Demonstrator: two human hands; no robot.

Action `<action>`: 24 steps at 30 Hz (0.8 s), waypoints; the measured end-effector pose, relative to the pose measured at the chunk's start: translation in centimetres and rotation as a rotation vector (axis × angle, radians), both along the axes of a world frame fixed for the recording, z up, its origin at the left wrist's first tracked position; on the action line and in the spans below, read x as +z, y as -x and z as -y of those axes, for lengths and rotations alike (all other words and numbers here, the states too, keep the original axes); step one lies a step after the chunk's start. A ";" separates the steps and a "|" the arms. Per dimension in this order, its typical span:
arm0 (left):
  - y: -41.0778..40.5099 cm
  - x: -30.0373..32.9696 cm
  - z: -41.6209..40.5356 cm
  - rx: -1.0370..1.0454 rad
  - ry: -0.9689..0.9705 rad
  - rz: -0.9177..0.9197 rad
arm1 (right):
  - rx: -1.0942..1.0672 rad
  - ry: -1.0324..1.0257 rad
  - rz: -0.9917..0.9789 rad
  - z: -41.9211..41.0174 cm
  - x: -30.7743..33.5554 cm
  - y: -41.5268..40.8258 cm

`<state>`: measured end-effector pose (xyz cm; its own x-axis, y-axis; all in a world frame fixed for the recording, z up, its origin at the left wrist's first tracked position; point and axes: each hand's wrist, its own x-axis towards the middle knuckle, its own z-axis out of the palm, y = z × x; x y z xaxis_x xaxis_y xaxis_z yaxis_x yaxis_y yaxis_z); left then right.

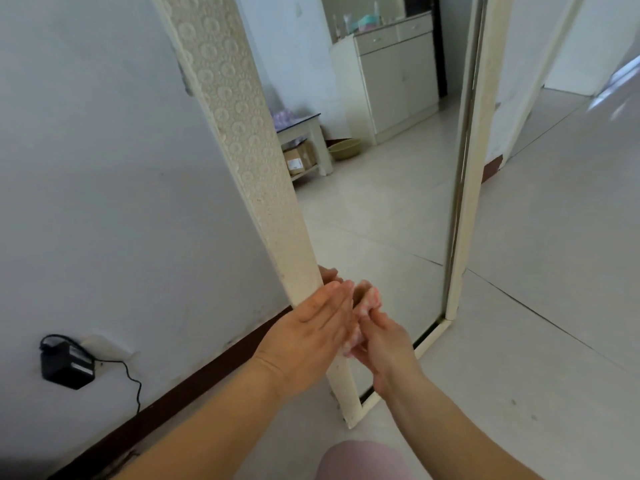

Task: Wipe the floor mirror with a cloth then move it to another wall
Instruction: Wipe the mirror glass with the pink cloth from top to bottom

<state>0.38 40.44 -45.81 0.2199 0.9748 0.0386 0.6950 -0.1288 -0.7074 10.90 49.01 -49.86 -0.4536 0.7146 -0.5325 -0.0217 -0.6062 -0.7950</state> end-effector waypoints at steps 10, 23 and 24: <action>-2.2 -1.6 0.3 0.008 0.368 -0.086 | -0.236 0.473 0.027 -1.1 -12.0 1.0; -1.4 -4.8 0.8 -0.039 0.261 0.032 | -0.396 0.521 0.052 -5.5 -17.0 -1.2; -1.4 -4.9 0.6 -0.051 0.230 0.028 | -0.425 0.487 0.041 -6.2 -16.0 -1.1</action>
